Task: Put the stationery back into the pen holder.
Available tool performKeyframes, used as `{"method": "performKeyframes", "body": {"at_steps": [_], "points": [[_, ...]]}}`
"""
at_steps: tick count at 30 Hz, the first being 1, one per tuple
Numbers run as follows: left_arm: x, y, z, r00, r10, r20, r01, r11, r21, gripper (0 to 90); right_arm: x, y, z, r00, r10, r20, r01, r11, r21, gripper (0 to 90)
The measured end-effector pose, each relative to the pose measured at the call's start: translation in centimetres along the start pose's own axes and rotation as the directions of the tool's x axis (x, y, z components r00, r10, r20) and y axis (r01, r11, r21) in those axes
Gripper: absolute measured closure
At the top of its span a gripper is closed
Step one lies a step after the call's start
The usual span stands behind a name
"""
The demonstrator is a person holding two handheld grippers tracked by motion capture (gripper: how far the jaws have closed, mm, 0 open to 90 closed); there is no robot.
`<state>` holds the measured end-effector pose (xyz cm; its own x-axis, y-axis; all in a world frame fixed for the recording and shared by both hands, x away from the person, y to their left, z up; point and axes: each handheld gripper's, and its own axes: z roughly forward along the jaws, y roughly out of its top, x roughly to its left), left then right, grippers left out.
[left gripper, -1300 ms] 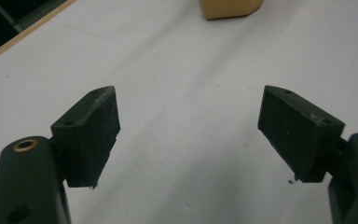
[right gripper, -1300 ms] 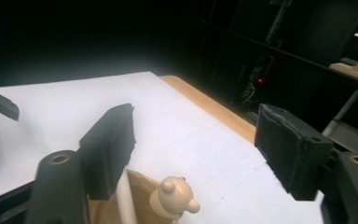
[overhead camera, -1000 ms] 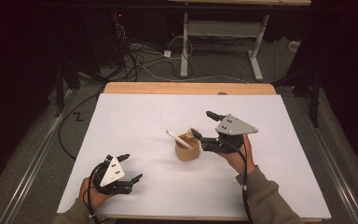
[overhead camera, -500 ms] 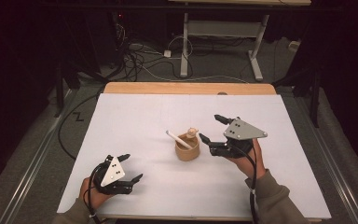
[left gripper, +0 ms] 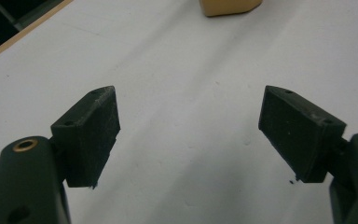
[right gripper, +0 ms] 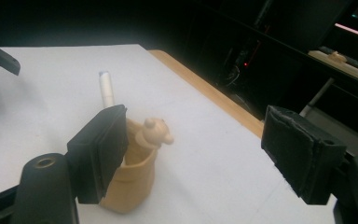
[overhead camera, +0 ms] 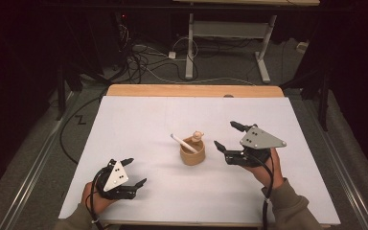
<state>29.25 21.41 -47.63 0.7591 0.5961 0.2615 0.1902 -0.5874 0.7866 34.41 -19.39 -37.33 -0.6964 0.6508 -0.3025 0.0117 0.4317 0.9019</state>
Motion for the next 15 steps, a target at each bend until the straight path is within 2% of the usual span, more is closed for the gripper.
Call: {"method": "performKeyframes", "body": {"at_steps": [9, 14, 15], "points": [[-0.1, 0.1, 0.0, 1.0, 0.006, -0.002, -0.006, 1.0, 0.0, 19.6, -0.6, -1.7, -1.3, 0.9997, -0.001, 0.023, 0.0, 1.0, 0.019, 22.5], [-0.1, 0.1, 0.1, 0.9999, 0.01, -0.006, -0.01, 0.9999, 0.01, 19.6, -0.8, -2.9, -2.0, 0.9996, 0.021, 0.018, -0.02, 1.0, -0.005, 21.4], [-0.1, 0.1, 0.1, 1.0, 0.009, -0.003, -0.009, 0.9999, 0.01, 19.6, -0.9, -3.5, -2.4, 0.9994, 0.024, 0.026, -0.024, 1.0, 0.003, 21.0]]}}
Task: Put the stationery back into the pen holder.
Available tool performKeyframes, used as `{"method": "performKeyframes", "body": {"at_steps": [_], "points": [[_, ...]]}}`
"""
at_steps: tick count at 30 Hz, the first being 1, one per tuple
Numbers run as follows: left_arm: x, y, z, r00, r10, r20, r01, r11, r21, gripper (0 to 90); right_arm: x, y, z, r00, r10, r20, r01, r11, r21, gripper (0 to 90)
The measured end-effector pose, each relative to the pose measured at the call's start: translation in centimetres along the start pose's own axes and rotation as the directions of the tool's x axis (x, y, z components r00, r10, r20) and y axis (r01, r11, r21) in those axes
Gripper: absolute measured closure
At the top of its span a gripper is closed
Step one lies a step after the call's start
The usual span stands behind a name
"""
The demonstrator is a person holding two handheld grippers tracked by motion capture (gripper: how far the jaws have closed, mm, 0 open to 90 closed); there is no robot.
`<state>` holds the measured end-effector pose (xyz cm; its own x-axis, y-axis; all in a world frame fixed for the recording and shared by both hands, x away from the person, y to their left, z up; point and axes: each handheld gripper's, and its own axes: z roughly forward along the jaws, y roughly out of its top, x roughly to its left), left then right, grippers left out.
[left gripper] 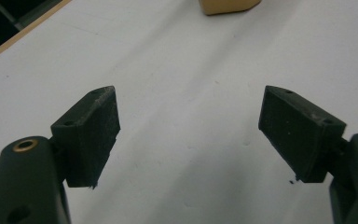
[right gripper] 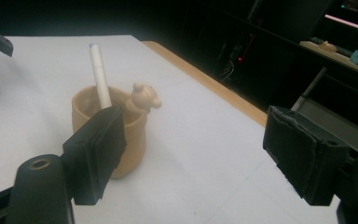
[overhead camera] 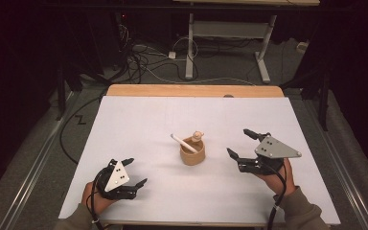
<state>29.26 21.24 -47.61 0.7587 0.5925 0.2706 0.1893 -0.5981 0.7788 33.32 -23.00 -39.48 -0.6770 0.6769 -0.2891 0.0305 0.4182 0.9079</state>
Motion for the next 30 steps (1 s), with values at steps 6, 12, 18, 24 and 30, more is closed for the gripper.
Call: {"method": "performKeyframes", "body": {"at_steps": [6, 12, 18, 24, 30], "points": [[0.0, -0.1, 0.1, 1.0, -0.003, -0.001, 0.003, 1.0, 0.006, 19.6, -0.4, -1.4, -1.1, 0.9997, 0.008, 0.025, -0.009, 1.0, 0.003, 21.1], [0.0, 0.0, 0.2, 1.0, -0.005, -0.003, 0.005, 1.0, 0.008, 19.6, -0.6, -3.0, -2.1, 0.9991, 0.013, 0.04, -0.014, 0.999, 0.029, 21.0], [-0.1, 0.0, 0.3, 1.0, -0.009, -0.003, 0.009, 0.9999, 0.012, 19.6, -1.0, -4.6, -3.2, 0.998, 0.028, 0.056, -0.031, 0.999, 0.038, 21.1], [0.0, 0.0, 0.4, 0.9999, -0.011, -0.001, 0.011, 0.9998, 0.016, 19.7, -1.2, -5.9, -4.1, 0.9968, 0.037, 0.071, -0.041, 0.998, 0.053, 21.1], [0.0, 0.1, 0.5, 0.9999, -0.014, -0.004, 0.014, 0.9998, 0.014, 19.6, -1.3, -7.8, -5.1, 0.9942, 0.041, 0.099, -0.05, 0.995, 0.085, 21.0]]}}
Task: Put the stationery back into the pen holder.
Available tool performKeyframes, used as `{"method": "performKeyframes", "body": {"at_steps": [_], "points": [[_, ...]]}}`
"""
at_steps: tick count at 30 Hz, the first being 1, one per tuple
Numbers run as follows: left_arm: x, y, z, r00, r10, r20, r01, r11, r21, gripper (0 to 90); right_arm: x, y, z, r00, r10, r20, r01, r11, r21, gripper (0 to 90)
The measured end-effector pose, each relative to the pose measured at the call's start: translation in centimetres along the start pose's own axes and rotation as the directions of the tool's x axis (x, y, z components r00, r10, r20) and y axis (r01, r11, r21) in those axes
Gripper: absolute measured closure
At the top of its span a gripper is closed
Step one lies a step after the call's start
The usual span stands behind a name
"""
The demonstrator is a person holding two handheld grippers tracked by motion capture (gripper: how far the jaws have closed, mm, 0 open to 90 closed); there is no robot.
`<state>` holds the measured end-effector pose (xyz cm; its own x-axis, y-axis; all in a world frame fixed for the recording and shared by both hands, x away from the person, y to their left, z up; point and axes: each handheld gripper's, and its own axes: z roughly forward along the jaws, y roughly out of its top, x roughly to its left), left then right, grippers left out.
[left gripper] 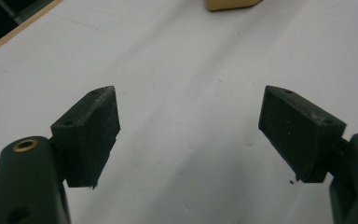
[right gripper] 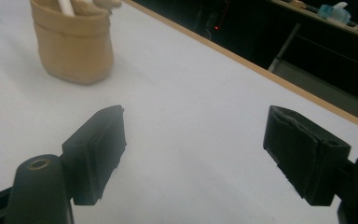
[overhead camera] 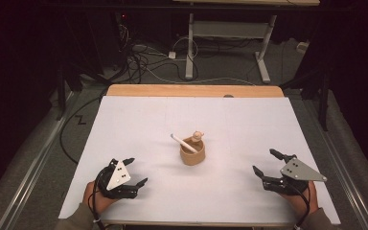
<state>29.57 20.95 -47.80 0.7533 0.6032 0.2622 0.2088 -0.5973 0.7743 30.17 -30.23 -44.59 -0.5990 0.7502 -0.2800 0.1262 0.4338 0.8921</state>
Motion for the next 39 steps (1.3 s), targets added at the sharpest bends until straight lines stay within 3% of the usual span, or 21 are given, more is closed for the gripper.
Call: {"method": "performKeyframes", "body": {"at_steps": [2, 7, 12, 39], "points": [[0.0, 0.1, 0.0, 1.0, 0.001, 0.002, -0.001, 1.0, 0.002, 19.6, -0.2, -1.0, -0.5, 0.9998, 0.015, 0.013, -0.015, 1.0, 0.01, 21.0], [0.1, 0.1, 0.1, 1.0, 0.0, 0.003, 0.0, 1.0, -0.002, 19.6, -0.2, -2.5, -1.2, 0.9995, 0.002, 0.033, -0.003, 0.999, 0.039, 20.7], [0.1, 0.3, 0.3, 1.0, 0.003, 0.006, -0.003, 1.0, -0.004, 19.6, -0.1, -3.7, -2.3, 0.9986, 0.02, 0.049, -0.021, 0.999, 0.033, 20.7], [-0.3, 0.2, 0.5, 0.9996, 0.02, 0.019, -0.02, 0.9997, 0.012, 19.6, 0.2, -2.9, -2.5, 0.9984, 0.008, 0.056, -0.009, 1.0, 0.021, 21.7]]}}
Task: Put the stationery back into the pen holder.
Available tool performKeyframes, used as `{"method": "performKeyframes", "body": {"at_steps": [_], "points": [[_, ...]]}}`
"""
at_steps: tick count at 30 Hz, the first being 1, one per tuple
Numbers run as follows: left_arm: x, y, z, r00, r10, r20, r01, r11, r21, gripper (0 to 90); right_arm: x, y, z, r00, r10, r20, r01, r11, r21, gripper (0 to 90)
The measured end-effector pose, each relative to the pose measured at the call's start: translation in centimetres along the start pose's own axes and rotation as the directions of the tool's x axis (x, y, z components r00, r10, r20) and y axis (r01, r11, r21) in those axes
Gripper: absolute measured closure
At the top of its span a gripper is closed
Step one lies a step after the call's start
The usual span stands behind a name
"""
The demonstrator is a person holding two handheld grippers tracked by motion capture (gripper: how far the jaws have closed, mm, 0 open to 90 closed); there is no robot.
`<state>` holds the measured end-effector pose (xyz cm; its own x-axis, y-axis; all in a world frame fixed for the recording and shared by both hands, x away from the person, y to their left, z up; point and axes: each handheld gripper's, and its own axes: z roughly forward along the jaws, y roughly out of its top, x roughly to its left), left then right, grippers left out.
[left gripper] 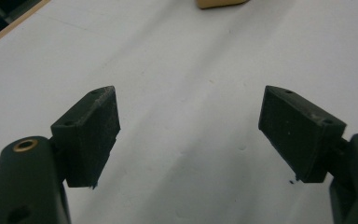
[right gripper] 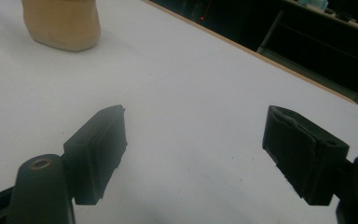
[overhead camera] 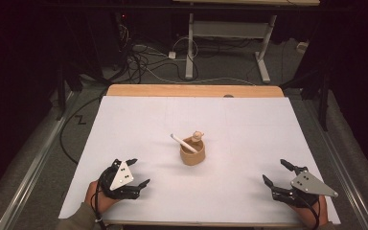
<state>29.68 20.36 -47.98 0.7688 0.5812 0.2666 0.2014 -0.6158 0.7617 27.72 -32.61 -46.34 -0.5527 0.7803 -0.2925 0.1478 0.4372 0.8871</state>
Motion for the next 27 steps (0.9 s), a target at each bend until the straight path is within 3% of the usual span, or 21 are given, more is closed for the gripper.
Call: {"method": "performKeyframes", "body": {"at_steps": [27], "points": [[0.27, -0.05, 0.06, 0.9999, -0.01, -0.001, 0.01, 0.9999, 0.004, 19.6, -0.01, -0.02, 0.13, 0.9998, 0.014, -0.016, -0.014, 1.0, -0.002, 21.5]]}}
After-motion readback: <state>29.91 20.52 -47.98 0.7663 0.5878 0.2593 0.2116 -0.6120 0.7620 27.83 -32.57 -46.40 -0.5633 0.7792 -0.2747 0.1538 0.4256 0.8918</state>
